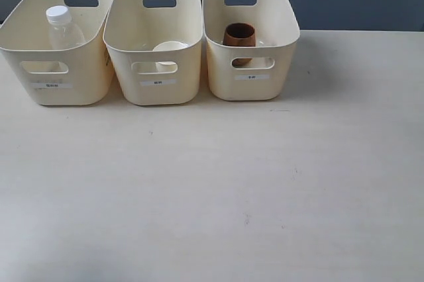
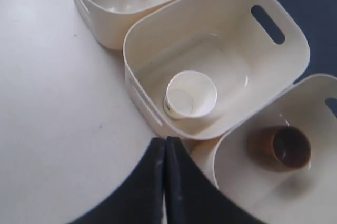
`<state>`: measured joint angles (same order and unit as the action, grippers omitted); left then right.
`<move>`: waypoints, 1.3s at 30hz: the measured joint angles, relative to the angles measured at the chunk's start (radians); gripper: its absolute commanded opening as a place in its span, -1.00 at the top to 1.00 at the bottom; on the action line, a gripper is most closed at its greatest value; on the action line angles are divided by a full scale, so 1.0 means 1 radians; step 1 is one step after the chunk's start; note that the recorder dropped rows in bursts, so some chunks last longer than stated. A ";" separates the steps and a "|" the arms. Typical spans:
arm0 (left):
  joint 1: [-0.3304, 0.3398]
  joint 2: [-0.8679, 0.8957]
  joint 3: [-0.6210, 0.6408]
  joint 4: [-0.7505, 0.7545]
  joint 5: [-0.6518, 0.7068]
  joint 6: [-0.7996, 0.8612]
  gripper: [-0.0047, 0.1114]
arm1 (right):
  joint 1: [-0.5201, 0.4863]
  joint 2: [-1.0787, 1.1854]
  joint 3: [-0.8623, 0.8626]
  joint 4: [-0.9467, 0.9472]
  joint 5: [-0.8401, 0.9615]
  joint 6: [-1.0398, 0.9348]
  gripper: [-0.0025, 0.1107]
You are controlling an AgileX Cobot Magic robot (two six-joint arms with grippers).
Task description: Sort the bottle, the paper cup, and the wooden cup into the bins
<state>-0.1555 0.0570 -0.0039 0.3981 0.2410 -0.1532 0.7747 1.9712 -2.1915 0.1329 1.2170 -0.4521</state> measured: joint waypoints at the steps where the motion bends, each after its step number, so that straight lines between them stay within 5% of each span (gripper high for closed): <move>1: 0.000 0.000 0.000 0.000 0.000 0.000 0.92 | 0.000 -0.035 0.058 -0.007 0.000 0.007 0.97; 18: 0.000 0.000 0.000 0.000 0.000 0.000 0.92 | 0.001 -0.769 1.018 -0.182 -0.260 0.133 0.97; 39: 0.000 0.000 0.000 0.000 0.000 0.000 0.92 | 0.002 -0.897 1.084 0.011 -0.141 0.247 0.97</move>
<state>-0.1555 0.0570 -0.0039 0.3981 0.2410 -0.1532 0.7768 1.0739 -1.1074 0.1438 1.0761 -0.2050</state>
